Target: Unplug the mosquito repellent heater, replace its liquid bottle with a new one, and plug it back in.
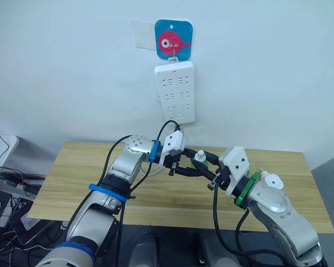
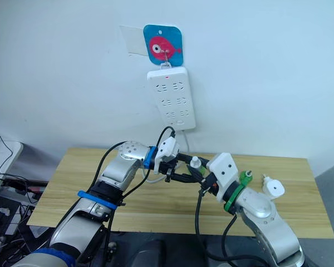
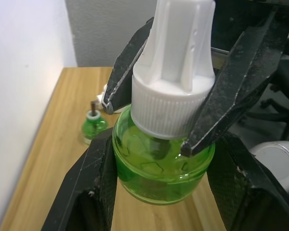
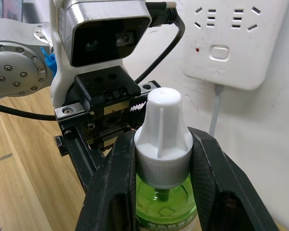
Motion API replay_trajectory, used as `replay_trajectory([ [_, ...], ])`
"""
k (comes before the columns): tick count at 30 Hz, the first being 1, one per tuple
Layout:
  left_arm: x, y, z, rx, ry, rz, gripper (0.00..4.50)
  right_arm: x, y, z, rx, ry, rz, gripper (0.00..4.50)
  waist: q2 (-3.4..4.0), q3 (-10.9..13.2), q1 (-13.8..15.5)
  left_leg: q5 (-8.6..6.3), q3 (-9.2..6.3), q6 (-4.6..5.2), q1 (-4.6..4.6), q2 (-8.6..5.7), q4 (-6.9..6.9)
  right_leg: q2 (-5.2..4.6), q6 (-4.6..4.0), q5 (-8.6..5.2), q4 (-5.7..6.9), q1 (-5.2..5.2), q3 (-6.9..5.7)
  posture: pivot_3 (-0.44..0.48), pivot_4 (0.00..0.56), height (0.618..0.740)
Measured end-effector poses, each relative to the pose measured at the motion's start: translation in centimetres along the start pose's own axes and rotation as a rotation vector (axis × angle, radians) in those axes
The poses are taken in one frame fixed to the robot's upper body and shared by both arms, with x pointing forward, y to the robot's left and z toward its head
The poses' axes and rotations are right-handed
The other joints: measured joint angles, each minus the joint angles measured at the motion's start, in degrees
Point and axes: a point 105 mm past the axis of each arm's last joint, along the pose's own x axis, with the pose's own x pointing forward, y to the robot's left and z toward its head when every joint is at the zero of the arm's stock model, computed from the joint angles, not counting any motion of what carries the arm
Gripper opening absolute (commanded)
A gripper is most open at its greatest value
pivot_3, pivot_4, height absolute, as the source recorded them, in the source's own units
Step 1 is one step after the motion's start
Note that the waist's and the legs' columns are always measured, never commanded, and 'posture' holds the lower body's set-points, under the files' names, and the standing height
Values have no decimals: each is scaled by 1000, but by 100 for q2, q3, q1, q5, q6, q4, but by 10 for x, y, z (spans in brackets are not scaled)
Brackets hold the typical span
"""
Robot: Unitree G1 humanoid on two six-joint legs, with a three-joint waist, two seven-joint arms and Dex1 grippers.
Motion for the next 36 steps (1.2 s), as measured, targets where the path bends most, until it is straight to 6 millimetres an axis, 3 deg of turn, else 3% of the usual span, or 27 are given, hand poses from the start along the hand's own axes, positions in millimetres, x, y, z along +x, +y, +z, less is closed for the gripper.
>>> replay_trajectory([
  [4, 0, -2, 0, 6, 2, -13, 2225, 0, 0, 0, -52, 1, 87, 1102, -1, 2, -9, 0, 6, 0, 3, 0, 0, 1, 1, -1, -1, 0, 3, -18, 218, 740],
  [10, 0, -13, 3, 48, 6, -106, 2225, -4, -15, 4, -87, 19, 527, 1102, -12, 52, 9, 0, 8, 1, 4, 0, 1, 1, -2, 1, -3, 4, 3, 31, 220, 740],
  [16, -10, -17, 11, 71, 1, -114, 2225, 14, -23, 18, -104, 18, 840, 1102, 0, 121, 19, 0, -11, 3, 5, 9, -2, 7, -12, 1, 3, 2, -15, 42, 218, 740],
  [17, -9, -18, 10, 65, 0, -115, 2225, 15, -24, 17, -95, 25, 865, 1829, 4, 123, 40, 0, -11, 3, 0, 7, -5, 4, -14, -1, 0, 0, -16, 42, 218, 740],
  [18, -9, -20, 9, 64, 2, -125, 2225, 14, -24, 15, -84, 31, 879, 2142, 3, 124, 83, 0, -15, 3, -6, 4, -5, 0, -15, -2, -4, -2, -22, 42, 218, 740],
  [25, -5, -22, 5, 49, -1, -137, 2225, -8, -42, 16, -65, 65, 788, 4468, 5, 131, 237, 0, -33, 2, -42, -20, 13, -30, -13, -1, -5, -16, -43, 14, 202, 740],
  [30, -5, -15, 7, 41, -14, -83, 2225, -37, -37, 8, -10, 95, 576, 4468, 6, 129, 196, 0, -33, 2, -43, -15, 10, -24, -12, -2, -2, -18, -42, -16, 195, 740],
  [36, -1, -13, 6, 29, -30, -70, 2225, -24, -23, 26, -67, 8, 349, 4468, 7, 129, 7, 6, -27, -4, -19, -6, 10, -7, -9, 0, 10, -10, -29, -38, 194, 740],
])
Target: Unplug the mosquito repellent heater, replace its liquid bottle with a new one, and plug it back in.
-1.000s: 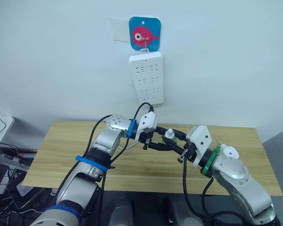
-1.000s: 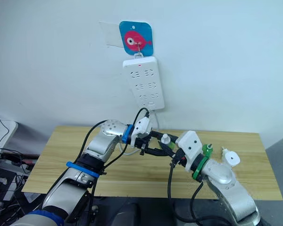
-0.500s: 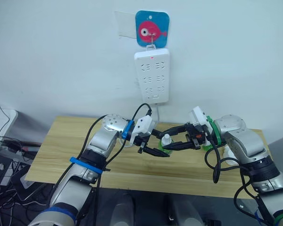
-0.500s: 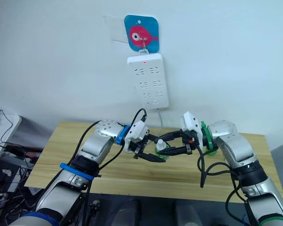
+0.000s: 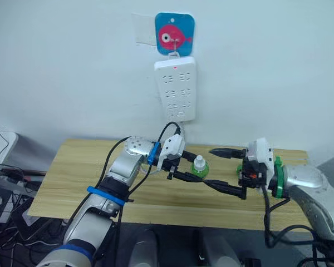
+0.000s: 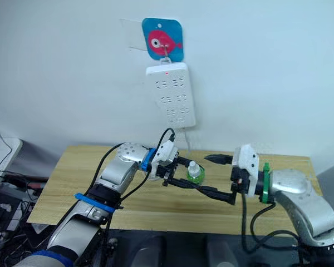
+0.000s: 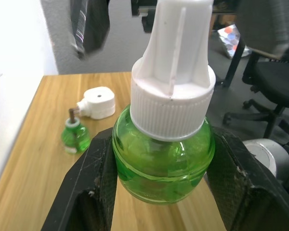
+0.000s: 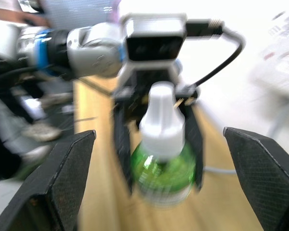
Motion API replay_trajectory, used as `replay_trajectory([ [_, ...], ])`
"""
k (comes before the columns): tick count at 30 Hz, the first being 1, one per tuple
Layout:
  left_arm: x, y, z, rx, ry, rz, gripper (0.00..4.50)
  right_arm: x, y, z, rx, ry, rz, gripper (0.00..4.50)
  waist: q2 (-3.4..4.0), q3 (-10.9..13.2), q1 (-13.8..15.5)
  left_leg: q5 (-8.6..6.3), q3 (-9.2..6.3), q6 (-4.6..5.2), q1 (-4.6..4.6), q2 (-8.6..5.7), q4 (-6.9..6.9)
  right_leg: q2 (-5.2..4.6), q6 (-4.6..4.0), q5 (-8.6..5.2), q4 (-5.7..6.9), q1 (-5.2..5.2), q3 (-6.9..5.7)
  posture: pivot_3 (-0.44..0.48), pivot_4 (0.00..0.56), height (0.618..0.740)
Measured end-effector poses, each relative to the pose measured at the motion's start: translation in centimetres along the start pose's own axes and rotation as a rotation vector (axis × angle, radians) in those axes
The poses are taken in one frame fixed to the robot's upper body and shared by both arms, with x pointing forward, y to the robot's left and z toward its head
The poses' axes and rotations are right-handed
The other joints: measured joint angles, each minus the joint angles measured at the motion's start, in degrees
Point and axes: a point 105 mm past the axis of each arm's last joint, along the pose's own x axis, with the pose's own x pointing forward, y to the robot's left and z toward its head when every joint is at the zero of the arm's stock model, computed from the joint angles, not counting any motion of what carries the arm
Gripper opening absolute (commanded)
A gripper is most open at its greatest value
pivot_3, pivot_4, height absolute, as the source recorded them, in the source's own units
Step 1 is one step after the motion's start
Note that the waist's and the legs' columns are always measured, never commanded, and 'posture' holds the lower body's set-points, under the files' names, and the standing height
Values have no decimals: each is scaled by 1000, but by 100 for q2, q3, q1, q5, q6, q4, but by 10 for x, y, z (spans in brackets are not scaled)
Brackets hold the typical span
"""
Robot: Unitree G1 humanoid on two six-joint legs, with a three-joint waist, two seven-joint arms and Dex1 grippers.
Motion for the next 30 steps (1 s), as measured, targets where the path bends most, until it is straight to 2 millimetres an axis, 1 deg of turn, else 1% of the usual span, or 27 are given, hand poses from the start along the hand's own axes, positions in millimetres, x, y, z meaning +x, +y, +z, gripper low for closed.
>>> replay_trajectory([
  [2, 0, 0, 0, -1, -1, 2, 2225, 11, 0, 0, 22, -21, -63, 4468, 1, 0, -14, 1, 3, 0, 6, 1, -1, 3, 0, 0, 2, 2, 5, -38, 194, 740],
  [4, 0, 1, -1, -3, 0, 3, 2225, 18, -1, 0, 23, -19, -86, 4468, 0, 0, -18, 1, 7, 0, 5, 1, -1, 3, 0, 0, 1, 1, 8, -54, 191, 740],
  [7, 2, 2, 0, -4, -3, 1, 2225, 32, -13, 6, -1, -27, -145, 4468, 0, 0, -20, 1, 12, 0, 5, 0, 0, 1, 0, 1, 0, 0, 12, -57, 191, 740],
  [9, 2, 4, 2, 0, -1, 0, 2225, 39, -14, 6, 0, -26, -162, 4468, 0, 0, -19, 1, 8, 0, 4, 1, -3, 2, -1, 1, -1, 0, 7, -57, 191, 740],
  [11, 2, 6, 2, 0, 1, 1, 2225, 43, -15, 4, 1, -9, -184, 4468, 1, 0, -13, 0, 6, 0, -2, 1, -5, 1, -1, 0, -3, -3, 4, -59, 188, 740],
  [14, 2, 7, 1, -7, 2, 4, 2225, 43, -17, 2, 0, 12, -205, 4468, 1, -1, -13, 0, 6, 0, -13, -1, -4, -2, -1, 0, -9, -9, 4, -63, 186, 740],
  [16, 3, 7, 1, -7, 0, 4, 2225, 40, -17, 3, -10, 25, -211, 4468, 1, -1, -11, 0, 4, 0, -15, -1, -2, -3, -1, 0, -9, -10, 1, -64, 188, 740],
  [19, 3, 9, 2, -2, -1, 9, 2225, 27, -16, 5, -25, 43, -223, 4468, 1, -1, -8, 0, 1, 1, -15, -1, -2, -3, -1, 0, -7, -9, -1, -66, 186, 740],
  [23, 3, 10, 1, -5, 2, 14, 2225, 0, -9, 1, -14, 71, -239, 4468, 1, -1, -9, 0, 3, 1, -15, -3, -3, -3, -1, 0, -8, -8, 0, -65, 187, 740],
  [25, 3, 10, 1, 1, 3, 14, 2225, -16, -7, -5, 7, 97, -258, 4468, 1, -1, -8, 0, 3, 1, -15, -3, -2, -2, -1, 0, -8, -8, 0, -65, 187, 740],
  [27, 1, 10, 0, -2, 5, 20, 2225, -26, -6, -7, 25, 108, -267, 4468, 1, -1, -16, 0, 6, 1, -10, -3, 0, -2, -1, 1, -6, -5, 2, -66, 188, 740],
  [30, 2, 10, 0, -5, 1, 19, 2225, -27, 0, -4, 47, 78, -221, 4468, 1, -1, -56, 1, 11, 2, 6, 0, -1, 2, 0, 1, 1, 3, 9, -66, 188, 740],
])
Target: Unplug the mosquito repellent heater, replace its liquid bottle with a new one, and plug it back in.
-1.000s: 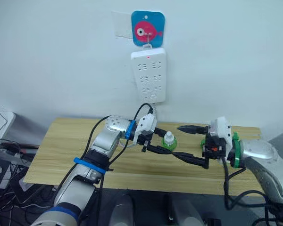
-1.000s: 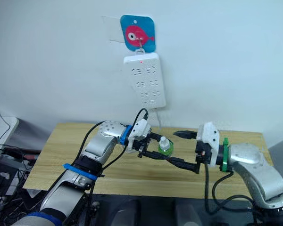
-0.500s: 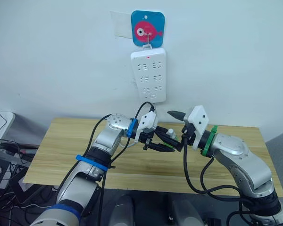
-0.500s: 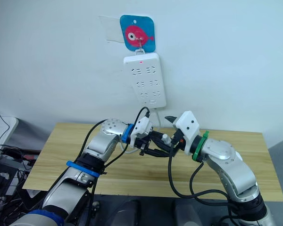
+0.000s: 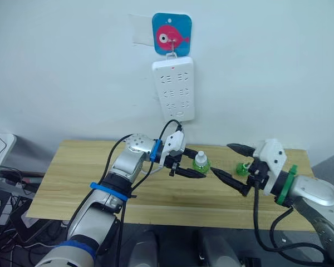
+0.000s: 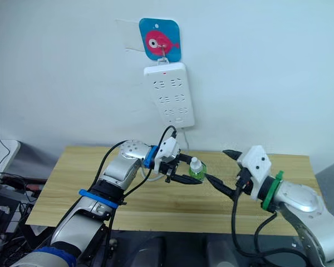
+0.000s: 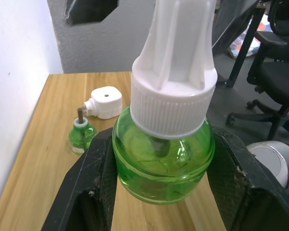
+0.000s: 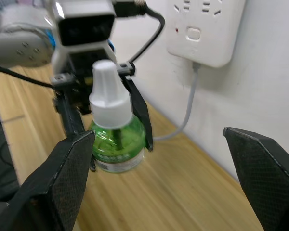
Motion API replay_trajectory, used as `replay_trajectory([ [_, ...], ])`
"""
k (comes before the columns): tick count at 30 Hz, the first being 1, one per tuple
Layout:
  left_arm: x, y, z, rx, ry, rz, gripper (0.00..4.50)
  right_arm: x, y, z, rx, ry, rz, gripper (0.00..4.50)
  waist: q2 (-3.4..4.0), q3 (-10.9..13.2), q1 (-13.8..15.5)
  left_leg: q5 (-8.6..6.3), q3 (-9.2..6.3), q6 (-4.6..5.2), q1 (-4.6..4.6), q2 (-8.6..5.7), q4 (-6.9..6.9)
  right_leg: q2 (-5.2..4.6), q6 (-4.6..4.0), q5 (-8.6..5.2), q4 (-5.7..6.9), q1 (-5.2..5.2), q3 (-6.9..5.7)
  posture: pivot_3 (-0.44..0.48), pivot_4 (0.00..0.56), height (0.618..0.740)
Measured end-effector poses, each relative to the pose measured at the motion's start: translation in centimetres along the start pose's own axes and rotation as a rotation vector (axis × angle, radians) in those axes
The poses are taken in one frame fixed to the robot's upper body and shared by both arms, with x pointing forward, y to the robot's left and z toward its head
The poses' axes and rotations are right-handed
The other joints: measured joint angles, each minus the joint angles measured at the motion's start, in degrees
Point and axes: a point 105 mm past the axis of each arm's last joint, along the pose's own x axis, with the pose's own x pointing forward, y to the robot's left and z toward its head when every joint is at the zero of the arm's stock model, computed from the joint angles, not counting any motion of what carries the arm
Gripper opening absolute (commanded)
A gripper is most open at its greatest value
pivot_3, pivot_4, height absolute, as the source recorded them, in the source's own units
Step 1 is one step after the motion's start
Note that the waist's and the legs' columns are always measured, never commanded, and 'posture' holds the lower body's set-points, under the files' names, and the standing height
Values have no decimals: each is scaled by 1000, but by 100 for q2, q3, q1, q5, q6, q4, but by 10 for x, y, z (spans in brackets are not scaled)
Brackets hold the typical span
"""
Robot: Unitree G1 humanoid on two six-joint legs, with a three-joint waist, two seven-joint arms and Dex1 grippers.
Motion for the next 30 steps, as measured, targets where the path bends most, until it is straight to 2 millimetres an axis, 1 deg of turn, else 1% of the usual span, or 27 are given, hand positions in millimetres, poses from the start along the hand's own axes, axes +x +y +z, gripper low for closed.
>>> replay_trajectory([
  [3, 0, 0, 0, 0, 1, 1, 2225, 5, 7, 4, 1, -24, 50, 4468, 0, 0, -16, 1, 3, 1, 10, 2, 0, 3, 0, 0, 4, 7, 4, -60, 193, 740],
  [6, 0, 0, 0, -1, -1, 1, 2225, 22, 17, 10, -8, -68, 103, 4468, 0, 0, -45, 1, 4, 1, 11, 2, -1, 3, 1, 0, 4, 7, 6, -57, 191, 740],
  [8, 0, 0, 0, -1, -1, 2, 2225, 33, 19, 10, -10, -76, 112, 4468, 0, 0, -54, 1, 5, 1, 9, 2, -1, 2, 0, 0, 2, 7, 6, -57, 191, 740],
  [11, 0, 0, 0, 0, -2, 2, 2225, 50, 11, 8, -19, -79, 87, 4468, 0, 0, -57, 1, 7, 1, 9, 0, -1, 0, 0, 0, 1, 7, 8, -46, 196, 740],
  [14, 1, 0, 0, 1, -3, 1, 2225, 56, -1, 0, -28, -51, 32, 4468, 0, 0, -39, 1, 2, 1, 7, 0, -4, 0, 0, 0, 0, 6, 4, -50, 195, 740],
  [18, -1, 0, -1, -1, 5, 5, 2225, 55, -4, -4, -38, -34, 4, 4468, 0, 0, -26, 0, 2, 1, 1, 0, -5, -1, -1, -1, -2, 0, 3, -57, 195, 740],
  [22, 0, 1, -1, -1, 0, 13, 2225, 44, -6, -5, -51, -17, -12, 4468, 0, 0, 3, 0, 3, 1, 1, -1, -2, -2, 0, 0, -1, 1, 4, -62, 199, 740],
  [26, 2, 2, 0, 1, -6, 18, 2225, 24, -8, -5, -32, 0, -19, 4468, 0, 0, 24, 0, 3, 1, 3, -1, -2, -2, 0, 0, 1, 3, 4, -70, 198, 740],
  [29, -2, 0, -2, -1, 6, 11, 2225, 3, -25, -6, -31, 37, -88, 4468, 0, 0, 28, 0, 9, 1, 4, -1, -2, -2, 0, 0, 0, 3, 8, -72, 198, 740],
  [30, -2, 0, -2, -2, 8, 8, 2225, 0, -27, -4, -26, 37, -91, 4468, 0, 0, 16, 0, 9, 1, 6, -1, -2, -1, 0, 0, 1, 3, 9, -72, 199, 740],
])
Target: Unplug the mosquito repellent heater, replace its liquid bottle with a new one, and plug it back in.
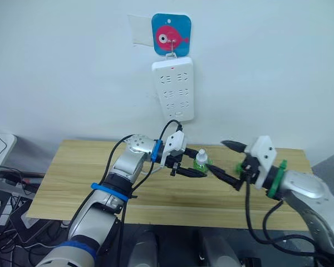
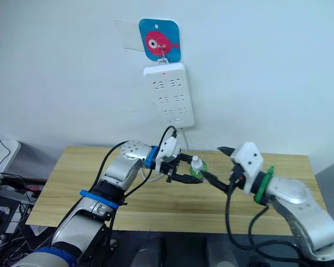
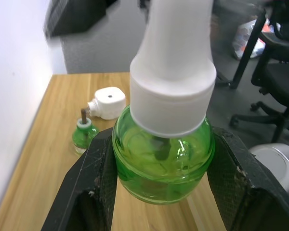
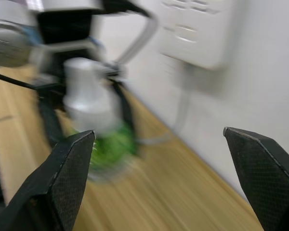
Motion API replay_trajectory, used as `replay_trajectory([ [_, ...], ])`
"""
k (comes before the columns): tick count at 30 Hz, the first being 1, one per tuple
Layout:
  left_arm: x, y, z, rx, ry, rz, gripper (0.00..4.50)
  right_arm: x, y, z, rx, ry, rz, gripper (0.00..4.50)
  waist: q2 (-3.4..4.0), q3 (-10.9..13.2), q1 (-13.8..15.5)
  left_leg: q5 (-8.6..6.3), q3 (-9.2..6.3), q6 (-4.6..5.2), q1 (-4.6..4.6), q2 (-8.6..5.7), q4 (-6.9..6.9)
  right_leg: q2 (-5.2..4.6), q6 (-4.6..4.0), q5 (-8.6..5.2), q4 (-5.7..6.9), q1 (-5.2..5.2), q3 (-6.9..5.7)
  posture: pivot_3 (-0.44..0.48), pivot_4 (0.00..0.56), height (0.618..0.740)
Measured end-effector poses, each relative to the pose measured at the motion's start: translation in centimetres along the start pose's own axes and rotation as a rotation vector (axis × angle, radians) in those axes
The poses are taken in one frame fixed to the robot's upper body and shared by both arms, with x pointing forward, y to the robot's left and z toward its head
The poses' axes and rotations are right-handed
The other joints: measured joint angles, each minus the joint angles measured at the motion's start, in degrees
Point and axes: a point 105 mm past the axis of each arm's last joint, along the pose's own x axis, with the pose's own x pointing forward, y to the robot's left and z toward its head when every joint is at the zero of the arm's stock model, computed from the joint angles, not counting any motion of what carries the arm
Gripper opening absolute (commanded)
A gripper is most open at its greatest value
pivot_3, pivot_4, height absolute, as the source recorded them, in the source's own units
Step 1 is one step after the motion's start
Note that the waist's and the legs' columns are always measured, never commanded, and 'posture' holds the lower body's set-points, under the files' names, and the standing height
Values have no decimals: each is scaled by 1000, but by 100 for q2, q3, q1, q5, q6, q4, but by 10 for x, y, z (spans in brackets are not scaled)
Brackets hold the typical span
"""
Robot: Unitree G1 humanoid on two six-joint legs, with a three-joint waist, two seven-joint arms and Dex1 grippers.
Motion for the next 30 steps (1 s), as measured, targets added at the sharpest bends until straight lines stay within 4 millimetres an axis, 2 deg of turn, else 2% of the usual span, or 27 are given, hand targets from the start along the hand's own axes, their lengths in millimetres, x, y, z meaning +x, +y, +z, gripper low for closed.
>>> replay_trajectory([
  [5, 2, 0, 1, 1, -5, -5, 2225, 0, 19, 9, 77, -46, 131, 4468, 0, 0, -12, 0, 1, 0, 4, 5, -1, 5, 0, 0, 4, 1, 1, -67, 199, 740],
  [10, 2, 0, 1, 1, -5, -5, 2225, 9, 33, 22, 112, -95, 212, 4468, 0, 0, -9, 0, 2, 0, 3, 4, 1, 4, 1, 0, 3, 1, 3, -48, 202, 740],
  [19, 1, 0, 0, -1, -3, -1, 2225, 15, 38, 20, 137, -97, 211, 4468, 0, 0, 19, 0, 2, 0, 2, 3, 0, 3, 1, 0, 0, 1, 2, -41, 203, 740],
  [27, 2, -2, 0, 2, -7, 2, 2225, 31, 50, 25, 150, -122, 258, 4468, 0, 0, 18, 0, 1, 0, 1, 3, 0, 3, 1, 0, -1, 1, 2, -42, 197, 740],
  [30, 3, -2, 2, 10, -7, -1, 2225, 34, 51, 27, 148, -128, 256, 3565, 0, 0, 25, 0, 0, 0, 1, 3, 0, 3, 0, 0, -1, 1, 1, -42, 197, 740],
])
